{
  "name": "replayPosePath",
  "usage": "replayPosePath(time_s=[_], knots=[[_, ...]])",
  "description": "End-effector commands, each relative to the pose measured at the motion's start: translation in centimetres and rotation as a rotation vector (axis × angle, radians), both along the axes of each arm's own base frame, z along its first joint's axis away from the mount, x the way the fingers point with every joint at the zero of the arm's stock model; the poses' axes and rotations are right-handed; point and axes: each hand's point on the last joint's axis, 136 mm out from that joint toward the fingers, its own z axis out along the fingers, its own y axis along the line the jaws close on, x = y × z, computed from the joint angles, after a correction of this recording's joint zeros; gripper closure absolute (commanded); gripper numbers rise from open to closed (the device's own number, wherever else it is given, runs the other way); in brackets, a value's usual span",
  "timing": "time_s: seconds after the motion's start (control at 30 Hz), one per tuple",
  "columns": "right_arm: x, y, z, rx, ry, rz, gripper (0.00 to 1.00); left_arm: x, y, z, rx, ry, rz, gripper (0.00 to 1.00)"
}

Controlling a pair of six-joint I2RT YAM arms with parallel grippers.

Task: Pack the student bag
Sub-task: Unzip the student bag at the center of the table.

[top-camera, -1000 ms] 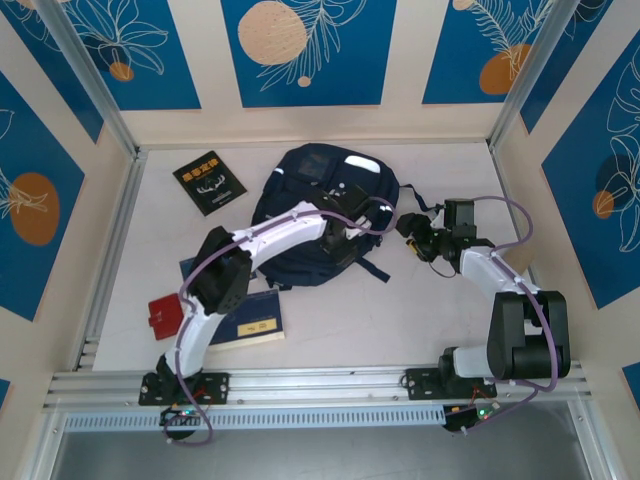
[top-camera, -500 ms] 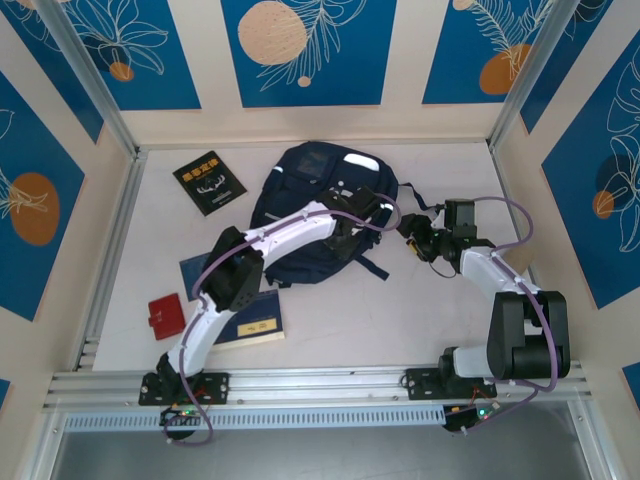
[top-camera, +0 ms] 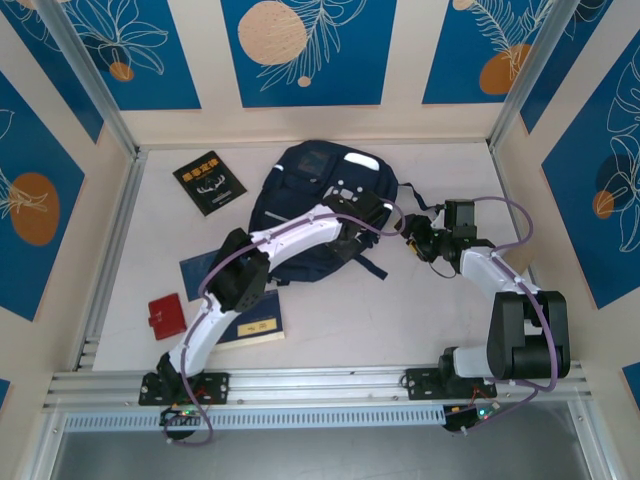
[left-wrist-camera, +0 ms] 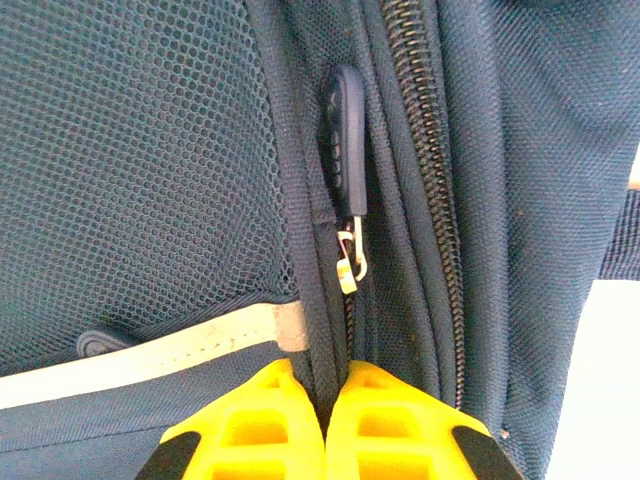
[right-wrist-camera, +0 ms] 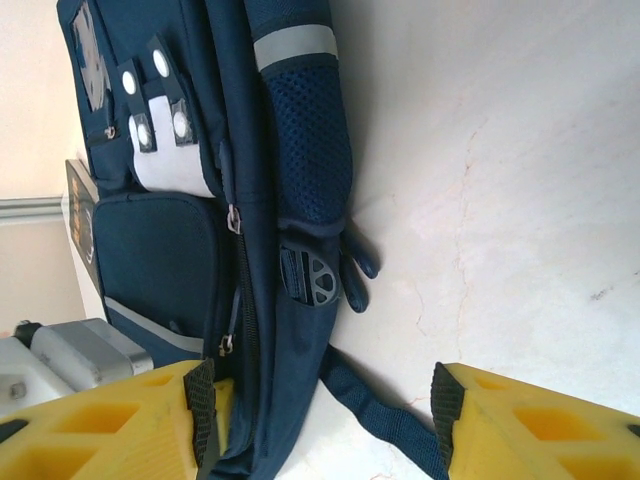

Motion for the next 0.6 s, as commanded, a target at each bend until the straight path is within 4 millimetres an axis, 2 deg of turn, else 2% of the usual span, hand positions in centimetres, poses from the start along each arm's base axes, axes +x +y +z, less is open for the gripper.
replayPosePath(time_s=[0.0,0.13,0.23,0.43,0.57], knots=[[-0.3,0.7,0.0,-0.044,-0.062,0.087,0.4,1.0,-0.4,3.7,-0.034,-0.075,-0.037,1.0],[-0.2,2.7,0.5,-0.112,-0.184,0.274,0.44,1.6,0.0,9.0,-0.134,-0.134,-0.055,1.0],[-0.4,4.5,0.8,-0.103,-0.241,0.394,0.48,1.8,0.6,12.2,-0.194,-0.165,-0.075,1.0],[0.2,6.2,1.5,-0.038,-0.297,0.459,0.5,2.4,2.2,16.0,-0.245,-0.207,-0.072,1.0],[0.5,7.1,1.5,-0.01,-0.324,0.496,0.58,3.0,2.8,17.6,-0.282,-0.219,-0.054,1.0]])
